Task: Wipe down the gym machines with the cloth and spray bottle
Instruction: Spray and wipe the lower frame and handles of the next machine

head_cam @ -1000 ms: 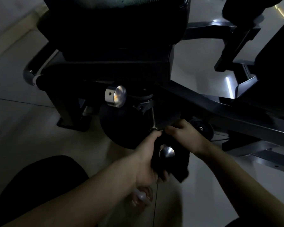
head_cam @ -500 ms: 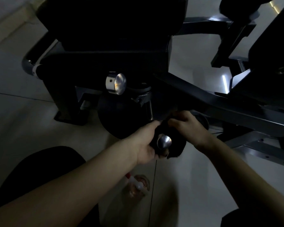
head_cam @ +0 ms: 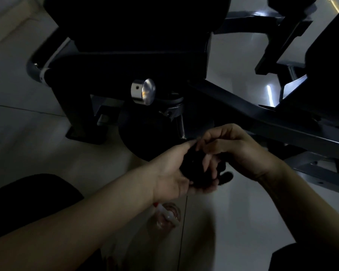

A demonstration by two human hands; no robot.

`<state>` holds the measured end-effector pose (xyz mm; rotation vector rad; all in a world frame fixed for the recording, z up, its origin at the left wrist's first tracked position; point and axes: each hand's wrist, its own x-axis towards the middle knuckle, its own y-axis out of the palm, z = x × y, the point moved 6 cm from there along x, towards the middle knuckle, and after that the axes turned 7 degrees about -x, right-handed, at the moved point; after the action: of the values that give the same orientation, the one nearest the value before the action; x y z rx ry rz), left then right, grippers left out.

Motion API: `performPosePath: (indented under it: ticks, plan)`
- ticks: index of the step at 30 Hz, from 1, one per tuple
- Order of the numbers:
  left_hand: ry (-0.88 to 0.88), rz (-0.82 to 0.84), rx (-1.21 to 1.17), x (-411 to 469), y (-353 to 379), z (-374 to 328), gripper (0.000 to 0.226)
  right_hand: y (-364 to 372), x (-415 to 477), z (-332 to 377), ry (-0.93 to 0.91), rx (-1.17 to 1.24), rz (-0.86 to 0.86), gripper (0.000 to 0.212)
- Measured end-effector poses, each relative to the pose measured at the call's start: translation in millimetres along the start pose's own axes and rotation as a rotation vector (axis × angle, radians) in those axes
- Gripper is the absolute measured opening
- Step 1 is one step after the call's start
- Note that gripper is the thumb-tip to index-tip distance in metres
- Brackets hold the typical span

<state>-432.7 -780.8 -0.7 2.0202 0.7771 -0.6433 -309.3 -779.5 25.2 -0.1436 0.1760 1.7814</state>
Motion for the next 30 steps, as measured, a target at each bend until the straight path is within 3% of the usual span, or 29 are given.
performPosePath:
  ticks: [7,11,13,16,18,23,26,30]
  plan:
    - [0.016,-0.104,0.065,-4.8,-0.3,-3.4,0.056,-3.8,-1.1,-3.9,-0.049,0.049,-0.151,0.014]
    - [0.023,-0.261,0.109,-11.4,-18.3,-4.1,0.029,-8.6,0.8,-12.4,-0.001,-0.034,-0.258,0.007]
    - [0.115,-0.334,0.256,-13.5,-31.9,-11.0,0.022,-8.9,2.6,-16.3,0.045,-0.127,-0.265,0.015]
    - [0.365,-0.507,0.68,-14.3,-48.8,-35.4,0.012,-6.5,2.0,-14.0,0.054,-0.18,-0.236,0.02]
    - [0.476,-0.552,0.87,-12.0,-50.0,-44.2,0.024,-6.6,1.1,-9.6,0.01,-0.203,-0.243,0.023]
    - [0.447,-0.657,1.039,2.9,-65.5,-45.8,0.028,-13.7,-2.3,-11.7,-0.013,-0.312,-0.283,0.026]
    - [0.387,-0.698,0.854,7.9,-82.4,-52.8,0.018,-14.7,-3.4,-32.6,0.177,-0.418,-0.132,0.031]
    - [0.467,-0.735,0.869,3.8,-90.0,-63.4,0.013,-3.6,-16.6,-90.2,0.611,-0.733,0.314,0.021]
